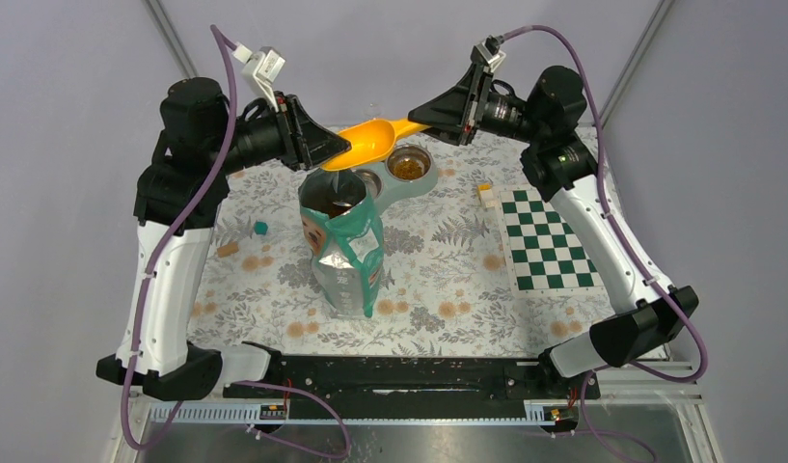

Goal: Serve the pet food

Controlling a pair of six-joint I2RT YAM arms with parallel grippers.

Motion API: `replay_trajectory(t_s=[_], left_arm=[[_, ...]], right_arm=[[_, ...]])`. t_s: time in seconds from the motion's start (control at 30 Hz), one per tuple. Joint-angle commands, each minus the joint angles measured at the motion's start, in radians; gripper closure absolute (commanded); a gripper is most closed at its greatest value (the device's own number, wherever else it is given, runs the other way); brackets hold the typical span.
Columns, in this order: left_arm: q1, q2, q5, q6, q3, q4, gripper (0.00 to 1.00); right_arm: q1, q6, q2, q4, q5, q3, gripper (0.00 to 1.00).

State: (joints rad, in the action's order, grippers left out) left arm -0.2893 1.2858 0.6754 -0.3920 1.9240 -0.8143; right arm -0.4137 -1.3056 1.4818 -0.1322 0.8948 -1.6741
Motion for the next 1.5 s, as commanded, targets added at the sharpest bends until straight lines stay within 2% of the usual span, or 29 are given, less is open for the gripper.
replay_trajectory(t_s=[0.0, 0.03, 0.1, 0.23, 0.33, 0.5, 0.73, 0.83, 0.87, 0.93, 1.0, 1.1, 1.23, 1.33, 1.47], left_arm=[[0.003, 0.017, -0.079, 0.037, 0.043, -0.024, 0.53], [0.004, 0.016, -0.113, 0.048, 0.053, -0.057, 0.43], [0.005, 0.006, -0.214, 0.081, 0.072, -0.110, 0.34], [0.006, -0.031, -0.509, 0.138, 0.065, -0.217, 0.29], [0.006, -0.054, -0.639, 0.169, 0.012, -0.276, 0.28], [0.007, -0.087, -0.668, 0.165, -0.102, -0.312, 0.27], [0.006, -0.054, -0.625, 0.176, -0.163, -0.332, 0.28], [0.007, -0.026, -0.585, 0.170, -0.159, -0.331, 0.36], [0.006, -0.016, -0.581, 0.170, -0.155, -0.329, 0.44], [0.007, -0.002, -0.586, 0.174, -0.138, -0.332, 0.69], [0.007, 0.010, -0.611, 0.186, -0.113, -0.343, 0.99], [0.008, 0.002, -0.669, 0.195, -0.108, -0.338, 1.00], [0.015, -0.044, -0.872, 0.176, -0.117, -0.285, 1.00], [0.041, -0.046, -0.990, 0.170, -0.054, -0.280, 1.00], [0.074, -0.060, -0.990, 0.217, 0.001, -0.226, 1.00]], right_arm=[[-0.025, 0.006, -0.046, -0.075, -0.025, 0.000, 1.00], [-0.025, 0.010, -0.054, -0.081, -0.046, 0.008, 1.00], [-0.022, 0.039, -0.077, -0.060, -0.095, 0.016, 1.00], [-0.020, 0.243, -0.134, 0.155, -0.232, -0.017, 1.00], [-0.020, 0.379, -0.152, 0.313, -0.297, -0.080, 1.00], [-0.020, 0.451, -0.155, 0.416, -0.322, -0.101, 1.00], [-0.020, 0.456, -0.165, 0.431, -0.317, -0.079, 1.00], [-0.020, 0.456, -0.170, 0.429, -0.316, -0.077, 1.00], [-0.020, 0.456, -0.173, 0.430, -0.319, -0.075, 1.00], [-0.020, 0.458, -0.178, 0.430, -0.324, -0.073, 1.00], [-0.020, 0.461, -0.182, 0.433, -0.329, -0.073, 1.00], [-0.020, 0.481, -0.189, 0.460, -0.351, -0.082, 1.00], [-0.020, 0.523, -0.211, 0.487, -0.429, -0.074, 1.00], [-0.020, 0.534, -0.221, 0.487, -0.478, -0.069, 1.00], [-0.020, 0.536, -0.215, 0.488, -0.487, -0.075, 1.00]])
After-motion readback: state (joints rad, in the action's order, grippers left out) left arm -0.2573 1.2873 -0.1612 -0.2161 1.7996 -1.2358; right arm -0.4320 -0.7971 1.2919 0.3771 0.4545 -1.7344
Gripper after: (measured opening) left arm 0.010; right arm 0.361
